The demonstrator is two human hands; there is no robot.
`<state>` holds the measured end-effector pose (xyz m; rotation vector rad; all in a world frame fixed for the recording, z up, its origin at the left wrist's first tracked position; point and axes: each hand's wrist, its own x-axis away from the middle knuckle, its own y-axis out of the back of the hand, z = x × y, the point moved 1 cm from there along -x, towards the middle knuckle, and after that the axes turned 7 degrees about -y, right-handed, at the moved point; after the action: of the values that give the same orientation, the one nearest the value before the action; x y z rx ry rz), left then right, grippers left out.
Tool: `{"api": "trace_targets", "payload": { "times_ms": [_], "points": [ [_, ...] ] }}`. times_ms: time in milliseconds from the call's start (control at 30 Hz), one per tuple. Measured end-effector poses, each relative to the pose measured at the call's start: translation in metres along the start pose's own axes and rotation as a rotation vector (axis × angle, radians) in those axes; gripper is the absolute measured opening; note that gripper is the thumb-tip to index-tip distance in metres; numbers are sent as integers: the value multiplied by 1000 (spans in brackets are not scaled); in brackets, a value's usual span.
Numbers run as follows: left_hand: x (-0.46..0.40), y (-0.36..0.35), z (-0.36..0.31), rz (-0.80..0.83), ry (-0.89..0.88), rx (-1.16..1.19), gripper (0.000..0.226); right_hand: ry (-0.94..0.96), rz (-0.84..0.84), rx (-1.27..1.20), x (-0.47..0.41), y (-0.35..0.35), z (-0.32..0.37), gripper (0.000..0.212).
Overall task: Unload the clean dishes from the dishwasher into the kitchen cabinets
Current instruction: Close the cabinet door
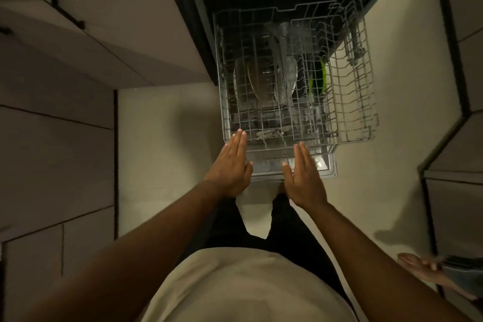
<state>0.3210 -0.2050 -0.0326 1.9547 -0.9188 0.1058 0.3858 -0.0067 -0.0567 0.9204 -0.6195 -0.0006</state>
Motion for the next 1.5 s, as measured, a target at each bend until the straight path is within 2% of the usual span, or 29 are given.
{"api": "trace_targets", "payload": {
  "times_ms": [233,500,700,1067,1300,1500],
  "points": [
    [-9,-40,-54,-76,138,65,74,91,126,77,-17,31,-52,66],
    [-1,-73,-87,-90,178,94,76,145,151,140,-21,44,-73,66],
    [-2,-83,-80,-85,192,115,72,129,162,163,-18,44,-81,66],
    [-40,-105,-79,63,108,68,71,44,71,173,-37,33,-107,67],
    [-73,-128,-58,74,90,-28,71,113,71,301,-66,9,-133,74],
    [-94,-156,-26,156,120,-247,76,148,79,438,-86,-7,-154,80]
  ]
}}
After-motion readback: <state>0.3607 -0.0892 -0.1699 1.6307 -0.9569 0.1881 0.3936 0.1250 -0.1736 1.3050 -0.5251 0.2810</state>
